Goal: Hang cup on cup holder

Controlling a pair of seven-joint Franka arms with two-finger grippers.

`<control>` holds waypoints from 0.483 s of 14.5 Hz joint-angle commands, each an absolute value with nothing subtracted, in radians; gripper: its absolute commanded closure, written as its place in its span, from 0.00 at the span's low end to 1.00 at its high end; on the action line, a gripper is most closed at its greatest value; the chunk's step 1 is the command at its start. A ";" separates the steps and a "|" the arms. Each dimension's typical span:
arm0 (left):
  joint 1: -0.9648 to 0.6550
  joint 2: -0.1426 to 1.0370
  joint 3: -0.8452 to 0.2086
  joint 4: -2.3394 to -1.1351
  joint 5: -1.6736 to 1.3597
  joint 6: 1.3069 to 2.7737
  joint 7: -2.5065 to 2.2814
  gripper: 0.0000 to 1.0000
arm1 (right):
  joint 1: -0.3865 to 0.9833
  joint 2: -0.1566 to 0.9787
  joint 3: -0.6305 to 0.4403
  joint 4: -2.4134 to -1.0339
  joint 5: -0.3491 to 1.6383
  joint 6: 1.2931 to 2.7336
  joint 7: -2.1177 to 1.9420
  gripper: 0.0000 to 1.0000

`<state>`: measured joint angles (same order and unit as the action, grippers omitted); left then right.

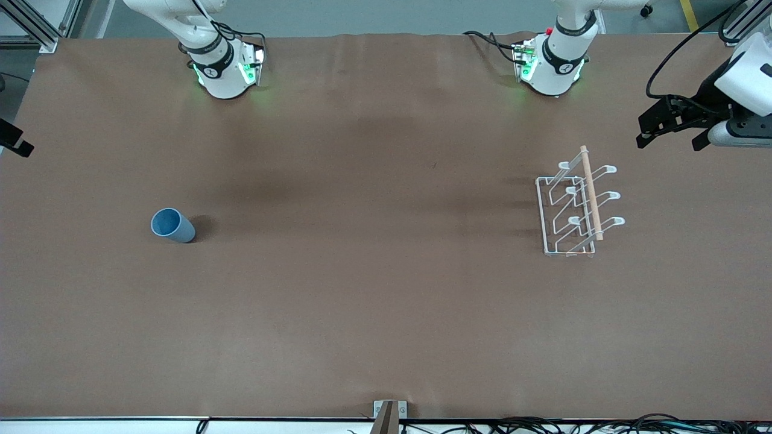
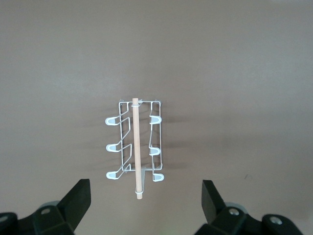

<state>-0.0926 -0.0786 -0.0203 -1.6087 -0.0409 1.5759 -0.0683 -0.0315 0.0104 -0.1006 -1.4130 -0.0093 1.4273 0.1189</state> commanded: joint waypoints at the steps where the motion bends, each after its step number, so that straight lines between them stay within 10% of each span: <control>1: -0.092 -0.095 -0.025 -1.626 -0.025 1.577 -0.084 0.00 | -0.029 -0.002 -0.101 -1.457 -0.008 1.413 0.120 0.00; 7: -0.094 -0.098 -0.025 -1.626 -0.015 1.583 -0.084 0.00 | -0.031 -0.002 -0.098 -1.750 -0.008 1.625 0.118 0.00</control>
